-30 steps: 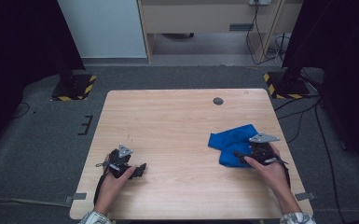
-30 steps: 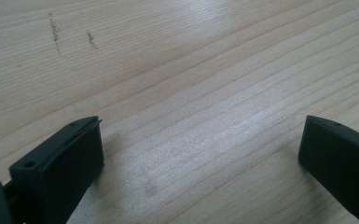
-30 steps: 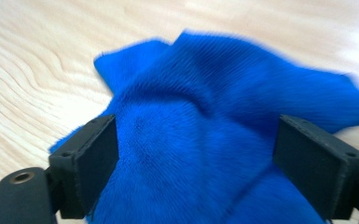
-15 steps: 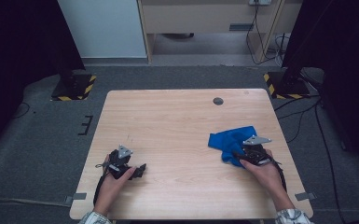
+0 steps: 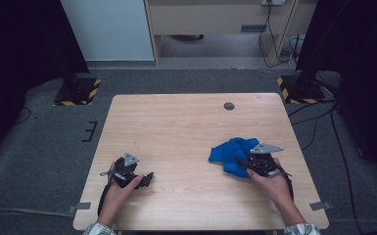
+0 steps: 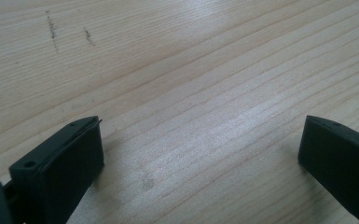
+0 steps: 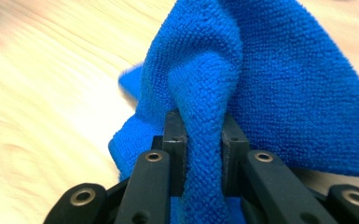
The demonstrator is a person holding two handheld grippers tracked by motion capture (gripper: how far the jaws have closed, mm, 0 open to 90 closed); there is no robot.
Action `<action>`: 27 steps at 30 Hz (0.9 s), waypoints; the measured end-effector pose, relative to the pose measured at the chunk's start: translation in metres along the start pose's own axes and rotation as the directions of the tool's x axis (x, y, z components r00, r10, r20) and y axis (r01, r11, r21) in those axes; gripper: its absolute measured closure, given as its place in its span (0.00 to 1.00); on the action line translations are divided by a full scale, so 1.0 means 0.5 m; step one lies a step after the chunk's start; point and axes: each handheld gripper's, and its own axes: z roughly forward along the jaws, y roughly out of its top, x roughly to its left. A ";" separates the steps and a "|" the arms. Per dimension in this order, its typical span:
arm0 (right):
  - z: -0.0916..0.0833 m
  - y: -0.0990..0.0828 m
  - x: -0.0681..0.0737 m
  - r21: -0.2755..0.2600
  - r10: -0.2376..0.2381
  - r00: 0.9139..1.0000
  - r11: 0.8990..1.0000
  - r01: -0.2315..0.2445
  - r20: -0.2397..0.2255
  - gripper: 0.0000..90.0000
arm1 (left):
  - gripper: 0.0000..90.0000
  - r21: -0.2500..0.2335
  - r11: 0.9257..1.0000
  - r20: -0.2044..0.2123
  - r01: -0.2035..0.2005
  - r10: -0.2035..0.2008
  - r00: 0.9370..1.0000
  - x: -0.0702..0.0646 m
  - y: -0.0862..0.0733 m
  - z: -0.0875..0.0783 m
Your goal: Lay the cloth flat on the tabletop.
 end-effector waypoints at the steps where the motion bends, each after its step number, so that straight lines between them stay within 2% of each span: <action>1: -0.003 0.015 0.026 -0.026 -0.006 1.000 1.000 0.006 -0.030 0.86 | 0.00 -0.002 1.000 0.000 0.000 0.000 1.000 0.000 0.000 0.000; 2: -0.003 0.015 0.026 -0.026 -0.006 1.000 1.000 0.006 -0.030 0.86 | 0.00 -0.002 1.000 0.000 0.000 0.000 1.000 0.000 0.000 0.000; 3: 0.001 0.028 0.050 -0.047 0.005 0.998 0.999 -0.008 -0.061 0.86 | 0.00 -0.002 1.000 -0.001 0.001 -0.001 1.000 -0.001 -0.001 0.000; 4: 0.004 0.032 0.060 -0.045 0.006 0.997 0.999 -0.010 -0.071 0.86 | 0.00 -0.002 1.000 0.000 0.002 -0.002 1.000 -0.001 -0.001 -0.001; 8: 0.030 0.059 0.112 -0.014 0.003 0.997 1.000 -0.004 -0.081 0.86 | 0.00 -0.002 1.000 0.001 0.001 -0.001 1.000 -0.002 -0.002 -0.002; 10: 0.050 0.076 0.142 0.026 0.004 0.995 1.000 -0.001 -0.097 0.85 | 0.00 -0.002 1.000 0.001 0.001 -0.001 1.000 -0.002 -0.003 -0.002; 13: 0.090 0.088 0.180 0.087 -0.007 0.996 0.996 0.015 -0.092 0.83 | 0.00 0.000 1.000 0.000 0.002 -0.002 1.000 -0.002 -0.002 -0.002; 15: 0.127 0.089 0.192 0.115 -0.016 0.996 0.993 0.026 -0.087 0.80 | 0.00 -0.002 1.000 0.001 0.001 -0.001 1.000 -0.002 -0.001 -0.001; 18: 0.177 0.080 0.195 0.148 -0.061 0.998 0.987 0.064 -0.025 0.74 | 0.00 -0.002 1.000 -0.002 0.004 -0.004 1.000 -0.003 -0.001 0.000; 20: 0.198 0.071 0.191 0.167 -0.054 0.998 0.984 0.057 -0.024 0.66 | 0.00 -0.001 1.000 -0.007 0.007 -0.007 1.000 -0.005 -0.001 -0.001; 21: 0.199 0.070 0.190 0.159 -0.044 0.999 0.986 0.048 -0.033 0.58 | 0.00 0.000 1.000 -0.008 0.008 -0.008 1.000 -0.006 -0.001 -0.001; 22: 0.199 0.070 0.190 0.159 -0.044 0.999 0.986 0.048 -0.033 0.58 | 0.00 0.000 1.000 -0.008 0.008 -0.008 1.000 -0.006 -0.001 -0.001; 23: 0.182 0.076 0.192 0.143 -0.058 0.997 0.988 0.064 -0.046 0.43 | 0.00 0.003 1.000 -0.011 0.017 -0.017 1.000 -0.009 -0.001 -0.003; 25: 0.157 0.084 0.191 0.101 -0.067 0.996 0.992 0.072 -0.052 0.35 | 0.00 0.016 0.999 -0.032 0.029 -0.029 0.999 -0.010 0.002 -0.006; 26: 0.157 0.084 0.191 0.101 -0.067 0.996 0.992 0.072 -0.052 0.35 | 0.03 0.016 0.999 -0.032 0.029 -0.029 0.999 -0.010 0.002 -0.006; 27: 0.128 0.092 0.183 0.068 -0.067 0.995 0.995 0.072 -0.074 0.27 | 0.04 0.002 0.999 -0.052 0.036 -0.036 0.998 -0.008 0.003 -0.011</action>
